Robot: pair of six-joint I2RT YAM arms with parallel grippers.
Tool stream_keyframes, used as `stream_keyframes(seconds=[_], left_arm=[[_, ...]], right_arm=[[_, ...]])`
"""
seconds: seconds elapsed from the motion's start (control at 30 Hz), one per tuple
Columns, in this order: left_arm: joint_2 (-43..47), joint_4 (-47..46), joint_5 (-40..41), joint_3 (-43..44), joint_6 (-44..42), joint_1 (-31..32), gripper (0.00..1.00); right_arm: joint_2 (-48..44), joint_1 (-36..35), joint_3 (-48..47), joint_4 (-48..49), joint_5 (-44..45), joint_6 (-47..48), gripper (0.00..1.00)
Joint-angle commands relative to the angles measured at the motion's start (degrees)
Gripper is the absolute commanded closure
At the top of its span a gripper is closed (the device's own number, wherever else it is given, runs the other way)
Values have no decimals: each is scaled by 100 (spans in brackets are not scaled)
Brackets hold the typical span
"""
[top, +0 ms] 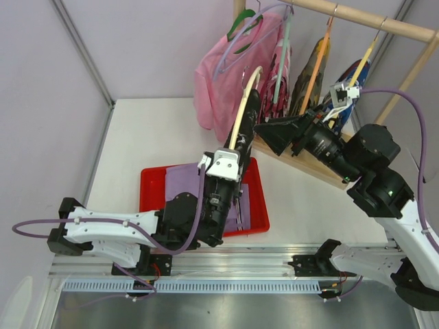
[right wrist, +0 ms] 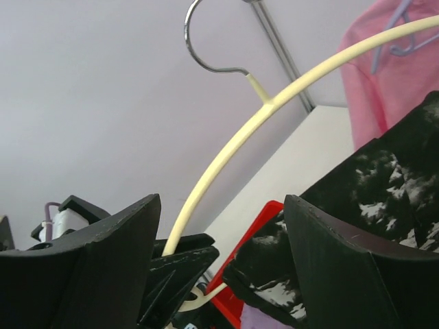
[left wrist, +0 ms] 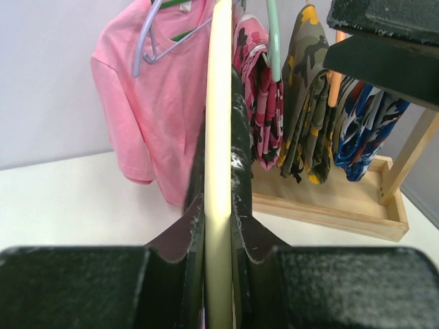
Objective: Remove the trousers from the hanger
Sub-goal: Pass the hanger from the left arm to the right
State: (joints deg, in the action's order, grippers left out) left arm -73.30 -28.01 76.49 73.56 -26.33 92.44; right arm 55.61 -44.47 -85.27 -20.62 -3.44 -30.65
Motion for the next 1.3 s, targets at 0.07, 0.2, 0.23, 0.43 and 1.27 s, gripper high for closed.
stream_keyframes(seconds=[0.07,0.2,0.23,0.43,1.27], left_arm=[[140,-91,-380,466,856,-16,100],[105,129,-398,432,1103,-16,100],[105,190,-407,414,1156,-16,100],[184,190,-459,291,1244,-33,100],[527,2113,-1301,369,2965,-60,66]], right_arm=[[186,-158,108,568,-174,-292,21],[415,-273,108,656,-157,-397,22],[459,-308,108,665,-122,-424,25],[758,-580,64,823,115,-441,29],[1154,-1117,-323,314,880,-310,100]])
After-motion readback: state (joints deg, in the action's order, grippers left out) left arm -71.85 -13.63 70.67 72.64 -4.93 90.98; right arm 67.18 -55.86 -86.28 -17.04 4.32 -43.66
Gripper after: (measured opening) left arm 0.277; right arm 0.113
